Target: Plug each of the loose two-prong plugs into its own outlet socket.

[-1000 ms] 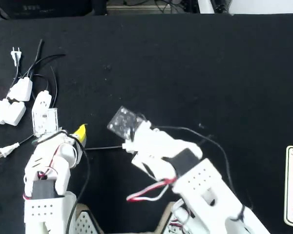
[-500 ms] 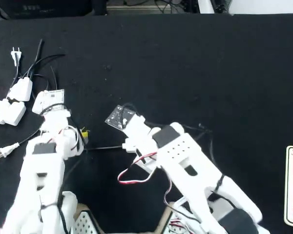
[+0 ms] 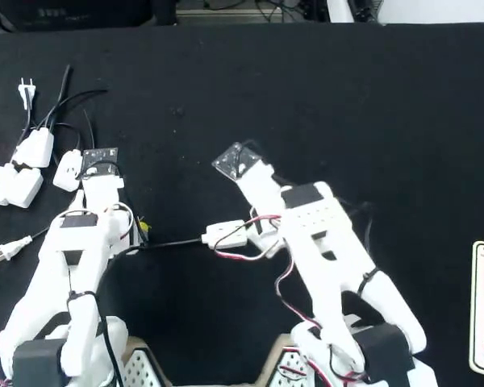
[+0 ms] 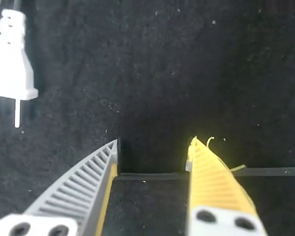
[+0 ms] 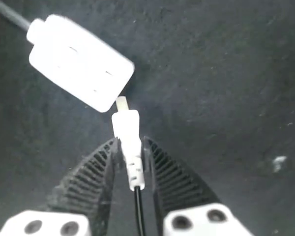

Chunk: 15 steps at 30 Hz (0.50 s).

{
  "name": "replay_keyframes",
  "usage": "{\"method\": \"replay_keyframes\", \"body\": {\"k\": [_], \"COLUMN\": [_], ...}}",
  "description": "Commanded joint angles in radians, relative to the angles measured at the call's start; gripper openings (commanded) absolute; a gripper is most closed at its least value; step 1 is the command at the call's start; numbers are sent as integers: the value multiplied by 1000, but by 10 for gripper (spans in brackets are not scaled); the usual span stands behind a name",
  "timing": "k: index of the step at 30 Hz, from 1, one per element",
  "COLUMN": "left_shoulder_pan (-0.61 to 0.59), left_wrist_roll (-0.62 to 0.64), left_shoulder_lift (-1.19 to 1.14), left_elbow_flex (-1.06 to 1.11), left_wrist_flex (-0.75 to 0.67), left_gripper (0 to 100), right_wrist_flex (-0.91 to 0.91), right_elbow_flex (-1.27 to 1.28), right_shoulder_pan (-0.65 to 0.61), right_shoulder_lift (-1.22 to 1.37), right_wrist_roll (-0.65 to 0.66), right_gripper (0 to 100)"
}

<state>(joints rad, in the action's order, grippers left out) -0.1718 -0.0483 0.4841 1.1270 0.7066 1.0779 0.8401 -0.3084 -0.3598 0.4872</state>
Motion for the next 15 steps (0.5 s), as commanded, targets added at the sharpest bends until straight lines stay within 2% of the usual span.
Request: {"method": "replay_keyframes", "body": {"k": [1,5,10,15], "left_shoulder_pan": [-1,-1,1,-12], "left_wrist_roll": [-21,-21,-23,-23], "left_shoulder_lift": [0,5,8,8], "left_elbow_flex": [-53,-48,-73,-74], "left_wrist_flex": [-5,8,94,92], "left_gripper": [230,230,230,230], "right_wrist_flex": [-21,-20,-14,221], "right_elbow_flex": [-91,-125,-186,-344], "right_shoulder_pan": [21,21,21,28], "right_shoulder_lift": [8,41,119,153], "right_wrist_roll": [3,3,2,11], "right_gripper": [11,11,11,11]}}
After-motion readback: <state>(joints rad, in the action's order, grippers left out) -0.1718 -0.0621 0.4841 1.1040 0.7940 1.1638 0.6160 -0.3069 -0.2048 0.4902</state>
